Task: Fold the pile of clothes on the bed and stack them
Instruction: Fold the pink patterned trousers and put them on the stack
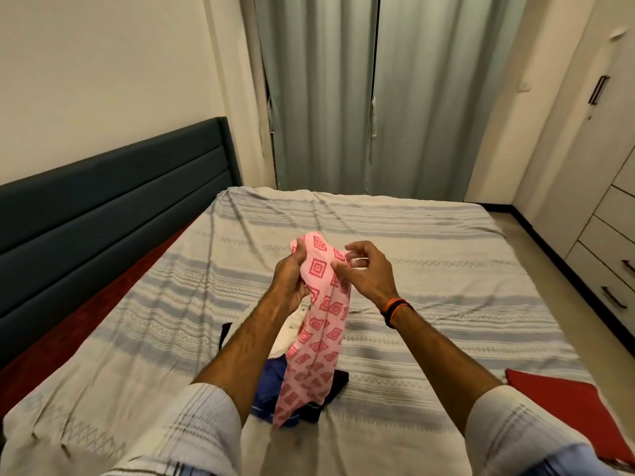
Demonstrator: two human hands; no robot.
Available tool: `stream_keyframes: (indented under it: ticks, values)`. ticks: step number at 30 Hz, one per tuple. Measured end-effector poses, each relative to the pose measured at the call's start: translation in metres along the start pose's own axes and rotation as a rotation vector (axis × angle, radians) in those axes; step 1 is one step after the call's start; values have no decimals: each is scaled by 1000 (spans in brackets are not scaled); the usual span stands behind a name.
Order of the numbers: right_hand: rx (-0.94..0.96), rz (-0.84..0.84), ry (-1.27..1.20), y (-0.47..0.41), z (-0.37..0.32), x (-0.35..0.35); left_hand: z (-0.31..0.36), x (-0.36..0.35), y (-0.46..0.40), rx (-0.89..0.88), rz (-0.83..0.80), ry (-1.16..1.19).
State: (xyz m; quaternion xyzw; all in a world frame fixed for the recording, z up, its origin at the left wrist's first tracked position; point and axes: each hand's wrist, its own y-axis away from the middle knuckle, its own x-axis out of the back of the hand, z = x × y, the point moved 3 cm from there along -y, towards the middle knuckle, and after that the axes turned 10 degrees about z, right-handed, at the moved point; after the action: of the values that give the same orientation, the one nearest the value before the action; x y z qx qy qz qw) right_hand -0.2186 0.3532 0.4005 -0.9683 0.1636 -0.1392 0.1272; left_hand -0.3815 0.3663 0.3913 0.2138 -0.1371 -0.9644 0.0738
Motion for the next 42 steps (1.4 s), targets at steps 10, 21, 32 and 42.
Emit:
stream_keyframes:
  ticks: [10, 21, 32, 42]
  values:
    - [-161, -305, -155, -42, 22, 67, -25, -85, 28, -130, -50, -181]
    - [-27, -558, -209, -54, 14, 114, -29, -128, 51, 56, -237, -68]
    - [63, -238, -69, -103, 0, 150, 7, -151, 18, -213, 12, -490]
    - [36, -66, -44, -117, 2, 158, 20, -129, -21, -242, 288, -304]
